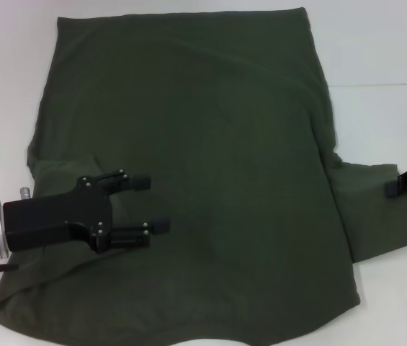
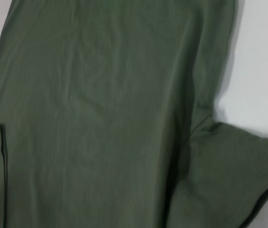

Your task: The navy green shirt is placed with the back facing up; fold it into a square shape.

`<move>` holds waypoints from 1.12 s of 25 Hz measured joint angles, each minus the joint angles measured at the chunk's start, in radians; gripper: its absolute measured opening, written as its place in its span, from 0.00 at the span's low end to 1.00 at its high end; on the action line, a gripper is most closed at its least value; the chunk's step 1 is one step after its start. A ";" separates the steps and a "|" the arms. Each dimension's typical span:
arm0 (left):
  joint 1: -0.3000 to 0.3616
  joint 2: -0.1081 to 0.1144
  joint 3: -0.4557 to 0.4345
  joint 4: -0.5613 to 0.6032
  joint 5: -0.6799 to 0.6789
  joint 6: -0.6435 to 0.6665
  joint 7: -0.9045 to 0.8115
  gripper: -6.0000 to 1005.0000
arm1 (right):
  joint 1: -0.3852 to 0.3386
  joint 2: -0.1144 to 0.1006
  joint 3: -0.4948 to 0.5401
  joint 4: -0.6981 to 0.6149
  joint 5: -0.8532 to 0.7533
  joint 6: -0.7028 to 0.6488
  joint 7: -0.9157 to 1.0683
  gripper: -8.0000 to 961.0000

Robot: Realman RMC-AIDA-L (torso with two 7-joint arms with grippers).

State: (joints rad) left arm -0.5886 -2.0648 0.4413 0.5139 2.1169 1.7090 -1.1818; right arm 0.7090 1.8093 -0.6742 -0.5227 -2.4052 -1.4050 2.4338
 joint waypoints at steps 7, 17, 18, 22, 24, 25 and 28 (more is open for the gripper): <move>-0.003 0.002 -0.001 0.004 0.000 0.001 -0.009 0.88 | 0.013 -0.006 0.010 -0.057 -0.061 -0.051 0.002 0.05; -0.016 0.003 0.002 0.003 0.000 0.001 -0.023 0.88 | 0.029 -0.010 0.030 -0.129 -0.082 -0.054 0.014 0.06; -0.016 0.003 0.003 0.003 0.000 0.002 -0.026 0.88 | 0.032 -0.010 0.030 -0.133 -0.086 -0.055 0.013 0.06; -0.020 0.003 0.003 0.005 0.000 0.001 -0.040 0.88 | 0.039 -0.010 0.031 -0.145 -0.088 -0.053 0.001 0.06; -0.021 0.003 0.003 0.005 0.000 0.001 -0.044 0.88 | 0.042 -0.010 0.035 -0.154 -0.087 -0.052 -0.005 0.07; -0.021 0.003 0.002 0.006 0.000 0.001 -0.045 0.88 | 0.043 -0.010 0.037 -0.160 -0.086 -0.052 -0.006 0.07; -0.023 0.003 0.001 0.007 0.000 0.001 -0.053 0.88 | 0.048 -0.010 0.043 -0.180 -0.085 -0.052 -0.010 0.07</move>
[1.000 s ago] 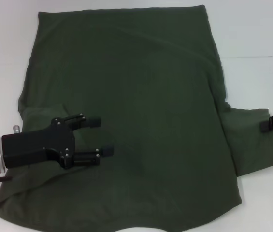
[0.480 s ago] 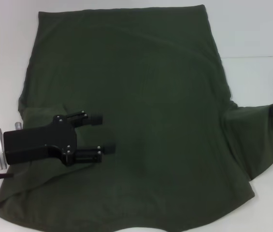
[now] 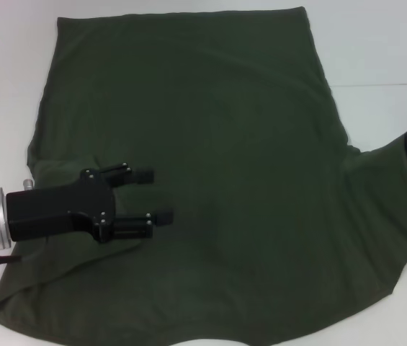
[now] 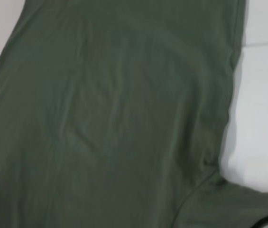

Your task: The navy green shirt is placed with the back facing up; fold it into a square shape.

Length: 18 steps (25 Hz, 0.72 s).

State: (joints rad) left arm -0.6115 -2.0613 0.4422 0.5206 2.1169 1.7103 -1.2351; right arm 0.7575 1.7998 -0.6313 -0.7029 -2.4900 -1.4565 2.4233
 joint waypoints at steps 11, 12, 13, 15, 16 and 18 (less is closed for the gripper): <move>-0.005 0.004 -0.002 0.001 -0.002 0.000 -0.033 0.88 | 0.039 0.016 0.015 -0.010 0.003 -0.004 -0.067 0.08; -0.005 0.004 -0.002 0.001 -0.002 0.000 -0.033 0.88 | 0.046 0.019 0.014 -0.005 0.003 -0.008 -0.073 0.08; -0.005 0.005 -0.002 0.001 -0.002 0.000 -0.036 0.88 | 0.054 0.021 0.013 0.002 0.003 -0.012 -0.079 0.08; -0.006 0.006 -0.002 0.001 -0.002 0.000 -0.040 0.88 | 0.073 0.026 0.012 0.023 0.003 -0.019 -0.092 0.09; -0.006 0.006 -0.002 0.001 -0.002 0.000 -0.040 0.88 | 0.083 0.028 0.010 0.033 0.003 -0.019 -0.097 0.09; -0.006 0.008 -0.003 0.001 -0.002 0.000 -0.041 0.88 | 0.107 0.035 0.000 0.051 0.004 -0.021 -0.101 0.09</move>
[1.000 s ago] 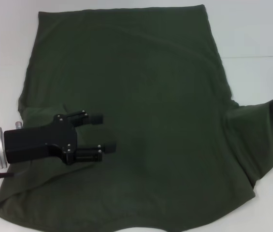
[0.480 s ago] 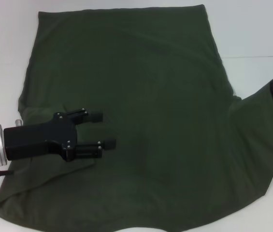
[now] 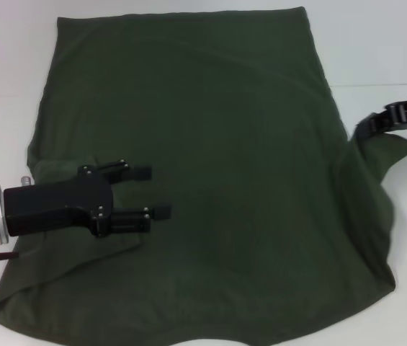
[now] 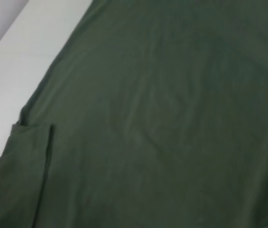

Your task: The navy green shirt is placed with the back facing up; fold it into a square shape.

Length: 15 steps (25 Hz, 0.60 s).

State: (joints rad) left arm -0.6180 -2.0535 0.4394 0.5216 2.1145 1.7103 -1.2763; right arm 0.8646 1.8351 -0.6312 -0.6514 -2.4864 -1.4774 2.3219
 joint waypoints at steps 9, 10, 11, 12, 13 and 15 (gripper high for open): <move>-0.005 0.004 -0.003 0.001 -0.001 0.003 -0.003 0.88 | 0.085 0.037 -0.072 0.042 -0.003 0.020 0.003 0.10; -0.006 0.005 -0.003 0.001 -0.001 0.003 -0.003 0.88 | 0.093 0.039 -0.079 0.052 -0.004 0.028 0.003 0.10; -0.007 0.005 -0.003 0.001 -0.001 0.003 -0.003 0.88 | 0.101 0.041 -0.089 0.066 -0.004 0.040 0.004 0.10; -0.007 0.005 -0.003 0.001 -0.001 0.003 -0.003 0.88 | 0.108 0.043 -0.098 0.078 -0.004 0.051 0.006 0.10; -0.008 0.006 -0.003 0.001 -0.001 0.003 -0.003 0.88 | 0.113 0.046 -0.107 0.090 -0.004 0.063 0.007 0.10; -0.009 0.007 -0.003 0.002 -0.001 0.003 -0.003 0.88 | 0.123 0.053 -0.121 0.107 -0.004 0.086 0.011 0.11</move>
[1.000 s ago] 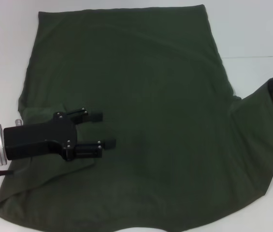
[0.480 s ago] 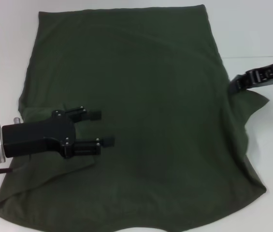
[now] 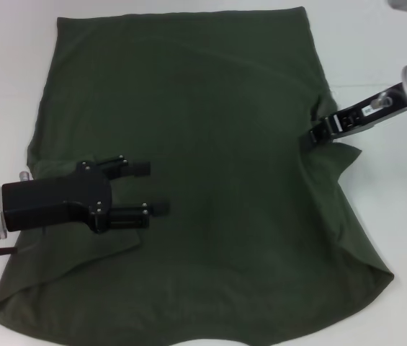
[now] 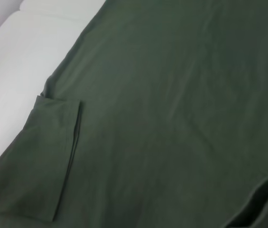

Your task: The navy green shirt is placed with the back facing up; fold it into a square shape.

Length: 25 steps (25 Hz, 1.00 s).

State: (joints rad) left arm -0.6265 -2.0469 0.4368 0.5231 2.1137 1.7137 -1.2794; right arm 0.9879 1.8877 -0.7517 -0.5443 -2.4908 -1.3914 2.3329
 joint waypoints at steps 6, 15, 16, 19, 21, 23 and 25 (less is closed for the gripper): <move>-0.003 0.001 0.001 0.000 0.000 0.000 0.000 0.88 | 0.029 0.029 -0.036 0.059 -0.001 0.073 0.021 0.11; -0.011 0.006 0.005 0.002 0.000 -0.002 0.002 0.88 | 0.032 0.077 -0.064 0.087 0.063 0.175 0.057 0.12; -0.012 0.006 0.005 0.002 0.000 -0.002 0.002 0.88 | 0.030 0.078 -0.064 0.093 0.082 0.184 0.058 0.12; -0.015 0.008 0.005 0.002 0.000 -0.003 0.005 0.88 | 0.028 0.079 -0.064 0.117 0.120 0.217 0.066 0.25; -0.017 0.009 0.005 0.001 0.000 -0.005 0.006 0.88 | 0.027 0.079 -0.068 0.120 0.123 0.225 0.067 0.33; -0.020 0.010 0.006 0.001 0.000 -0.005 0.006 0.88 | 0.023 0.077 -0.070 0.116 0.121 0.220 0.067 0.40; -0.021 0.011 0.006 0.001 0.000 -0.003 0.006 0.88 | 0.014 0.067 -0.068 0.107 0.121 0.211 0.066 0.45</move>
State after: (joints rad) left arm -0.6474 -2.0363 0.4433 0.5245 2.1137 1.7102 -1.2735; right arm 1.0022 1.9544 -0.8193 -0.4371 -2.3697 -1.1807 2.3987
